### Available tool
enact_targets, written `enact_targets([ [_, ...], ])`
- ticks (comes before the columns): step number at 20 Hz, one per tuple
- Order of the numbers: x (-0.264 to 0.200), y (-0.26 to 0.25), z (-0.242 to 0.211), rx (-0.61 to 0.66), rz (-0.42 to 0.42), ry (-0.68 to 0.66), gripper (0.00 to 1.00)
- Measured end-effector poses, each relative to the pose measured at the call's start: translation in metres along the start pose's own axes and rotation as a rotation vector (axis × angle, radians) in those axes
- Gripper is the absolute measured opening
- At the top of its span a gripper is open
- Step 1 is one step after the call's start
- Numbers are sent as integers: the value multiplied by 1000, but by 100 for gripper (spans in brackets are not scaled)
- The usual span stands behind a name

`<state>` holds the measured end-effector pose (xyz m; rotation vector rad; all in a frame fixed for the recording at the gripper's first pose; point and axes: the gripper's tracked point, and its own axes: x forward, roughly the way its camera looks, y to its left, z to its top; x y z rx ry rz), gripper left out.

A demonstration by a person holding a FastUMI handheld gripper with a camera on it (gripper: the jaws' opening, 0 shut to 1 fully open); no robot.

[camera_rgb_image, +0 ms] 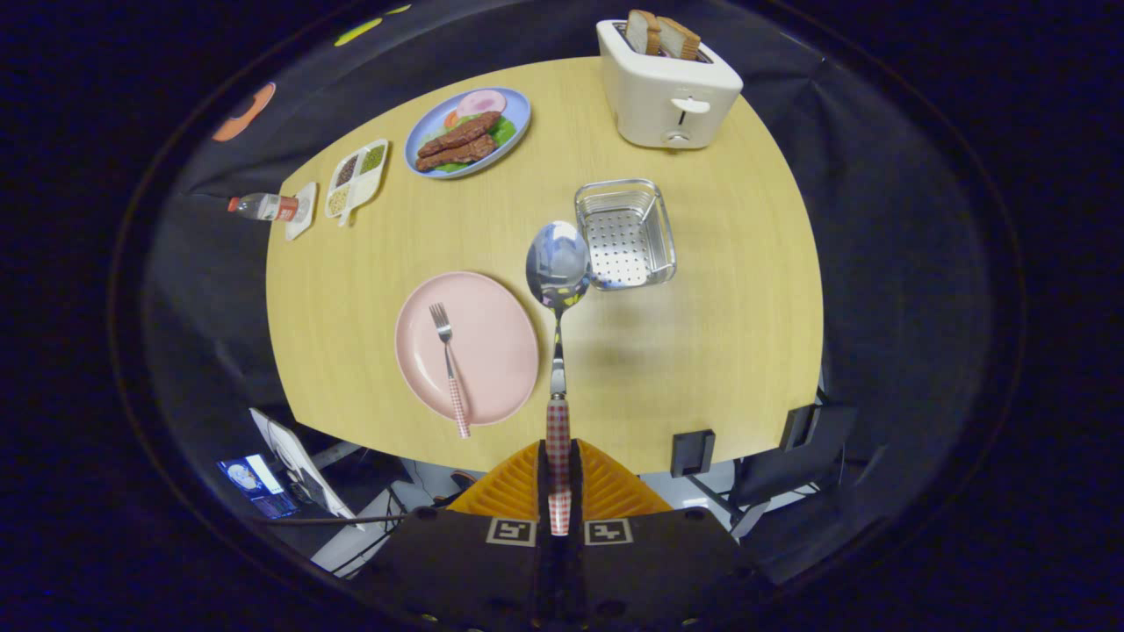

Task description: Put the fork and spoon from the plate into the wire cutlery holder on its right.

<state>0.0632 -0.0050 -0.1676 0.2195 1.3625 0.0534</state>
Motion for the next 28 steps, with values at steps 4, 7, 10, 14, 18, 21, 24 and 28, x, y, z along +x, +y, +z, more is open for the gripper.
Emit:
enact_targets([
  [4, 2, -16, 9, 26, -3, 66, 5],
  [7, 0, -26, 17, 47, -6, 116, 5],
  [10, 8, -29, 21, 57, 6, 164, 5],
  [14, 15, -33, 33, 80, 16, 194, 5],
  [18, 14, -38, 46, 92, 26, 211, 8],
  [21, 13, -40, 53, 92, 36, 224, 8],
  [24, 13, -46, 62, 86, 32, 228, 8],
  [28, 16, -51, 70, 77, 29, 260, 8],
])
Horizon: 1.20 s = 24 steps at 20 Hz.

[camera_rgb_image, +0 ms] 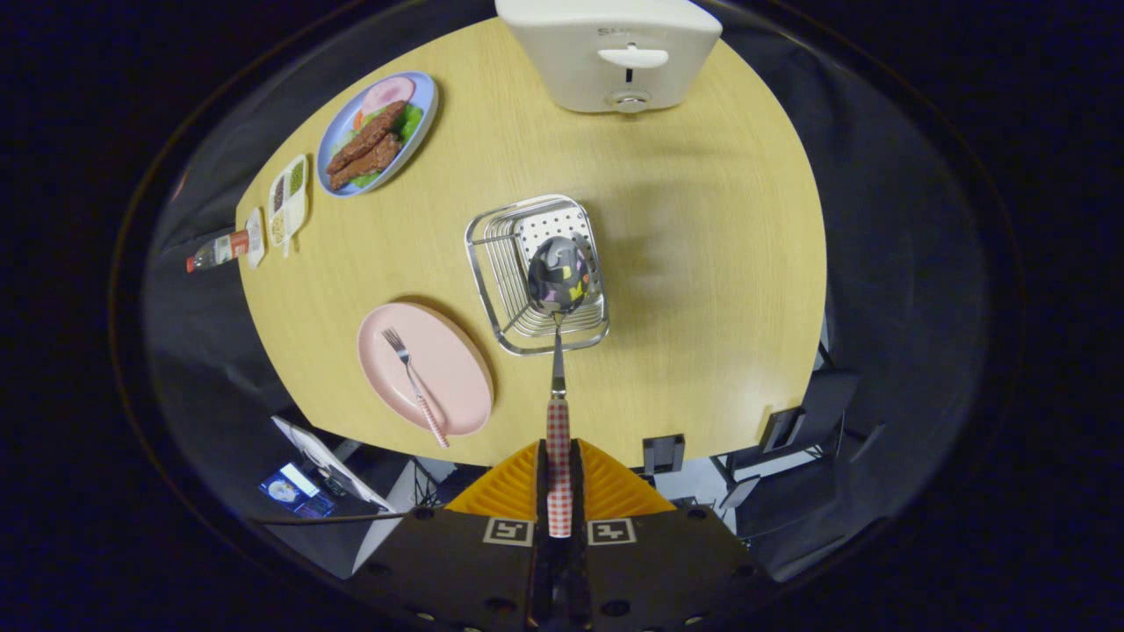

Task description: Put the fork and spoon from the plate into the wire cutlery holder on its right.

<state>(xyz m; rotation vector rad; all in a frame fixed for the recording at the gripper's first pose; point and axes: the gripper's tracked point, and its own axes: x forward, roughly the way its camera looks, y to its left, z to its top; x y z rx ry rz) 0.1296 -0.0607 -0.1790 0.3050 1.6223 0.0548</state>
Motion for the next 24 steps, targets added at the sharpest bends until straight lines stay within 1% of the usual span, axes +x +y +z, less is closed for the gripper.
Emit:
enact_targets([
  [3, 2, 1, 4, -6, -1, 15, 8],
  [4, 0, -1, 8, -10, -14, 14, 11],
  [5, -1, -1, 12, -12, -15, 9, 11],
  [10, -7, 8, 19, -25, -3, -12, 12],
  [11, -9, 9, 19, -32, 1, -12, 17],
  [12, -10, 11, 18, -37, 6, -15, 26],
  [13, -11, 14, 18, -41, 12, -20, 32],
  [16, -12, 20, 15, -46, 20, -32, 64],
  [19, -12, 23, 17, -29, 40, -48, 64],
  [24, -15, 19, 12, -29, 45, -74, 68],
])
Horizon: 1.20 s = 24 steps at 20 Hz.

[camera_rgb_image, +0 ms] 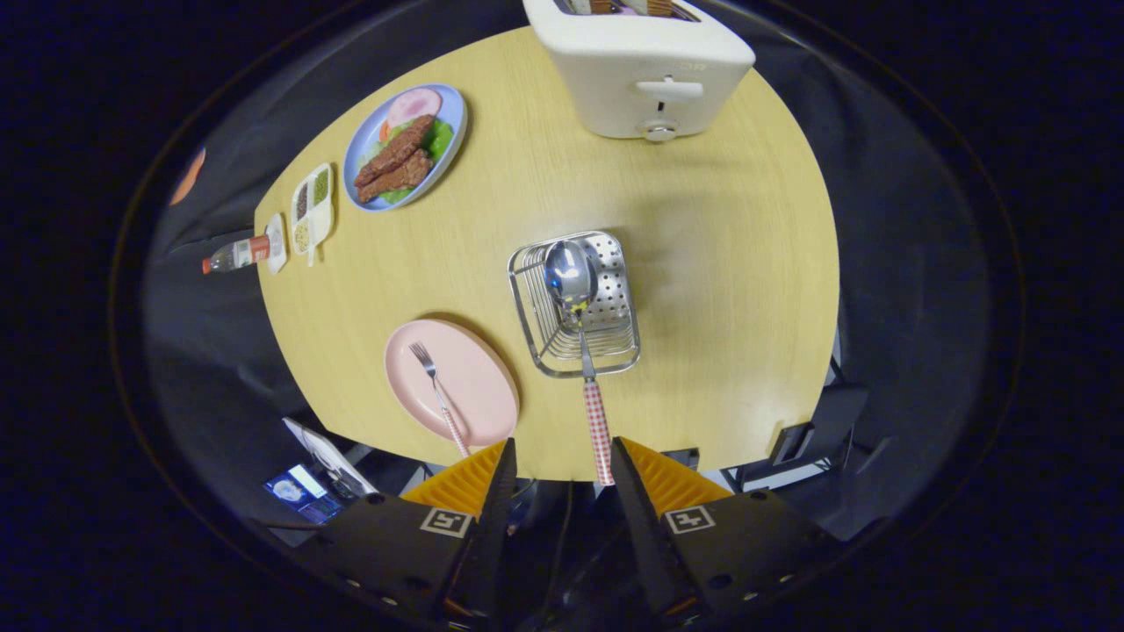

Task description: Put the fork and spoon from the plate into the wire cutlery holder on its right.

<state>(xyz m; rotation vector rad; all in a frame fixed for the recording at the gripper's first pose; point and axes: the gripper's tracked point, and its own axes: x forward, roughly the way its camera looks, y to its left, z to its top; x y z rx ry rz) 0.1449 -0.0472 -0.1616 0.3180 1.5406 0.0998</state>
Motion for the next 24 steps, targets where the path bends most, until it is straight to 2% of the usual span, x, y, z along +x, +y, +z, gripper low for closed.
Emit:
enact_targets([
  [5, -10, 7, -15, -43, -9, -40, 72],
  [10, -18, 40, -41, -109, 4, -73, 75],
  [17, 5, 81, -86, -163, 21, -60, 77],
  [20, 3, 65, -92, -139, 13, -81, 77],
  [24, 1, 16, -99, -84, -50, -117, 77],
])
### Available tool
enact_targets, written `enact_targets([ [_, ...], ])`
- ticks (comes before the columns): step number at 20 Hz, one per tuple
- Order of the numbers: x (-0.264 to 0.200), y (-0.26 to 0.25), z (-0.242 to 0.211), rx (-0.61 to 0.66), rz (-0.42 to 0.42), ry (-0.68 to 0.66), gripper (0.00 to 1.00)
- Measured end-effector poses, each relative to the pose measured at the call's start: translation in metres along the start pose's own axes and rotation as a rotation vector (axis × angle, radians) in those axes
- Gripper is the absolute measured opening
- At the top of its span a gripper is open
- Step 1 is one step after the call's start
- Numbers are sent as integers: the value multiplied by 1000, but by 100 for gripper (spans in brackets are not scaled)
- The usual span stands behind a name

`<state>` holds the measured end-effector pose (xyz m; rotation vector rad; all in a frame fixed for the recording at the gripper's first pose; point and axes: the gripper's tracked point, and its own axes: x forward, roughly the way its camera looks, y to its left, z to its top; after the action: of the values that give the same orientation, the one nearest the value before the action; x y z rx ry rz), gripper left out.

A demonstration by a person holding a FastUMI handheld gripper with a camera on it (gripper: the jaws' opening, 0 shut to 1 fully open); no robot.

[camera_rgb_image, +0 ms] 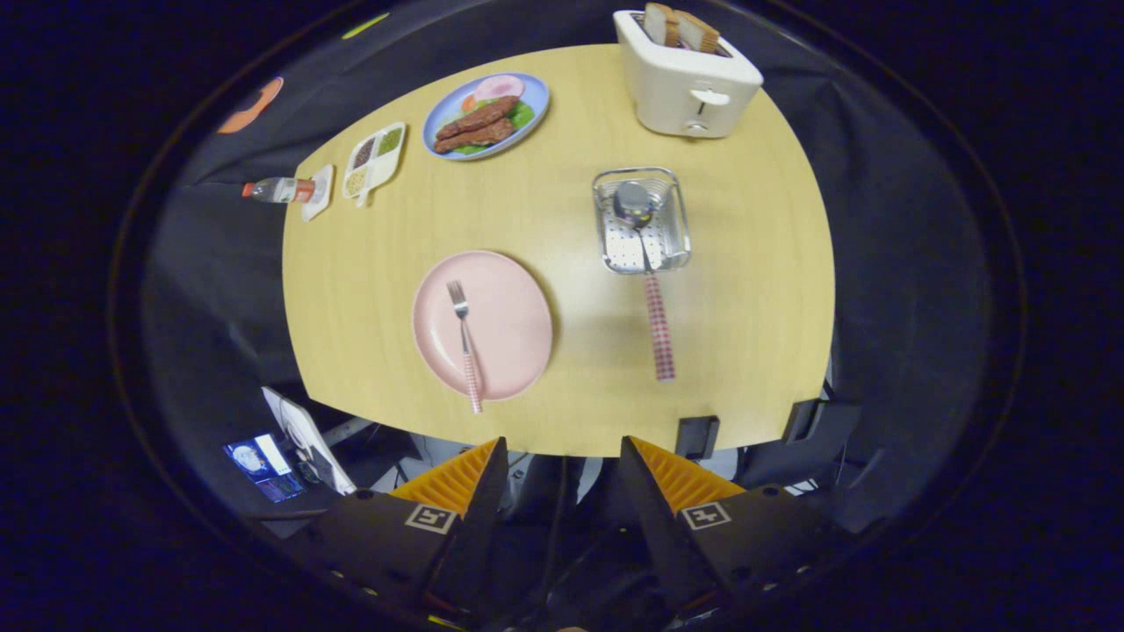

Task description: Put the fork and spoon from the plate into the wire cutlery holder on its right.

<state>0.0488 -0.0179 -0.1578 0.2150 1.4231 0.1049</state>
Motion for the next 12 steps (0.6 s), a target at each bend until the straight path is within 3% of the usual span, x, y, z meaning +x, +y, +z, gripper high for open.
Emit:
enact_targets([
  [3, 9, -26, 9, 65, -14, -13, 77],
  [9, 41, -43, 42, 79, -17, 4, 77],
  [12, 57, -45, 53, 62, -23, 30, 70],
])
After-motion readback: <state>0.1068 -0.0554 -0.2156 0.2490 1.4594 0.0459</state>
